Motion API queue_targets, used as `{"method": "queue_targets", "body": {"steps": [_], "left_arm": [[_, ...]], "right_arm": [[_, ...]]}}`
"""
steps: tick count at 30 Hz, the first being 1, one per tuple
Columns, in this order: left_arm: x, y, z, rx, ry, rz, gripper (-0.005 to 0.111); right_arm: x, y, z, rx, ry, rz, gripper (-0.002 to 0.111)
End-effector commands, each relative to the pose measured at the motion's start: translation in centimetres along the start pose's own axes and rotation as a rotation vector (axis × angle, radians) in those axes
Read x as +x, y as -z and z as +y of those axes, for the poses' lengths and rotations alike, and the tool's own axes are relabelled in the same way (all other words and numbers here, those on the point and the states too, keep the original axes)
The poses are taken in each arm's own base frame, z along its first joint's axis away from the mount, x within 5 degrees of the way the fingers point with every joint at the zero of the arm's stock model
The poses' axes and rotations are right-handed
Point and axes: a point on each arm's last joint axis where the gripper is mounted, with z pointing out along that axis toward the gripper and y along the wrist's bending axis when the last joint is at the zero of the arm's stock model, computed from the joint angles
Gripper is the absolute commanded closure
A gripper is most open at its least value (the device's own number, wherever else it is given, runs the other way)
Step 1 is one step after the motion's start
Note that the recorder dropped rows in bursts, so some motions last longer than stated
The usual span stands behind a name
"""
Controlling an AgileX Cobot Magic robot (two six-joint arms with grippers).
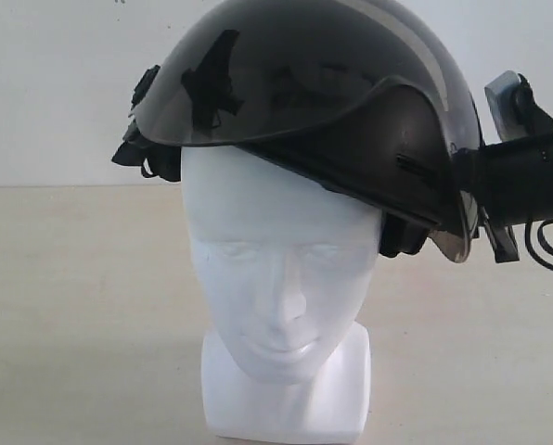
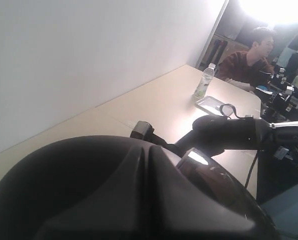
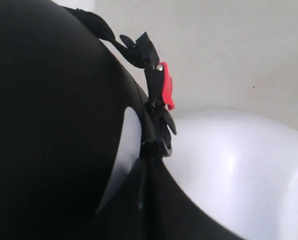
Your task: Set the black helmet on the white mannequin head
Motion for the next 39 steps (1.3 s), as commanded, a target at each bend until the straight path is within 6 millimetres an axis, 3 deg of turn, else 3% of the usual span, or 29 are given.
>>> {"method": "queue_targets", "body": {"steps": [1, 17, 31, 39], "left_arm": [[-0.1, 0.0, 0.0, 0.008, 0.011, 0.001, 0.102], [0.1, -0.1, 0.0, 0.017, 0.008, 0.009, 0.102], [1.1, -0.2, 0.4, 0.012, 0.017, 0.029, 0.102], [1.1, -0.2, 0.5, 0.002, 0.017, 0.024, 0.102]], "right_arm": [[0.7, 0.3, 1.8, -0.064, 0.047, 0.035, 0.108], [0.8, 2.1, 5.4, -0.108, 0.14, -0.007, 0.108], [1.0, 2.5, 5.9, -0.094, 0.15, -0.017, 0.108], [1.0, 4.7, 6.3, -0.005, 0.141, -0.094, 0.108]]}}
